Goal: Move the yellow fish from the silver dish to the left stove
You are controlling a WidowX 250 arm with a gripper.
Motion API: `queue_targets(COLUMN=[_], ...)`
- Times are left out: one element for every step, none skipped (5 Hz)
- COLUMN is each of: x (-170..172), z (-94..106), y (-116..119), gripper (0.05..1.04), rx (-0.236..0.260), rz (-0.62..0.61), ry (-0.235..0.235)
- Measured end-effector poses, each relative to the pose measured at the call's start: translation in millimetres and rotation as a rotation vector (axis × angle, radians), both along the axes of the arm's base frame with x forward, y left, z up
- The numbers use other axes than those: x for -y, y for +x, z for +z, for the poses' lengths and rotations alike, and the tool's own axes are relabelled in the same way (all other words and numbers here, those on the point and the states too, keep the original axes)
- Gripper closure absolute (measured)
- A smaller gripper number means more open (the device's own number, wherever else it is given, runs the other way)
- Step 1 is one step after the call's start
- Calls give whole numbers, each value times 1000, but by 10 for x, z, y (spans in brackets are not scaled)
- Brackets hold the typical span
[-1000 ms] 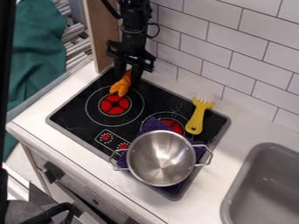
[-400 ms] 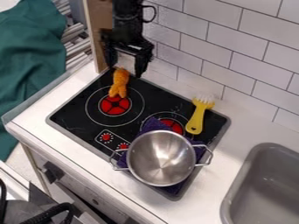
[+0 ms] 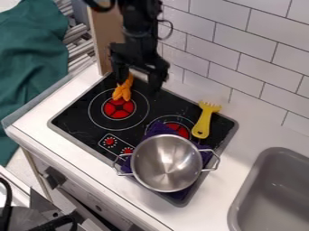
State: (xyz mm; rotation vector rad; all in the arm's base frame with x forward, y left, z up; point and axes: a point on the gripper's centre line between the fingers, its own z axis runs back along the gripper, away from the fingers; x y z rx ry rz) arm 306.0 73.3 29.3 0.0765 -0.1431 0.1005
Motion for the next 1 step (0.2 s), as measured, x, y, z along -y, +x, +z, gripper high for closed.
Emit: queue_targets(x=[124], z=[-83], y=[-95], gripper=[79], rx=[-15], rz=[0], ry=[12])
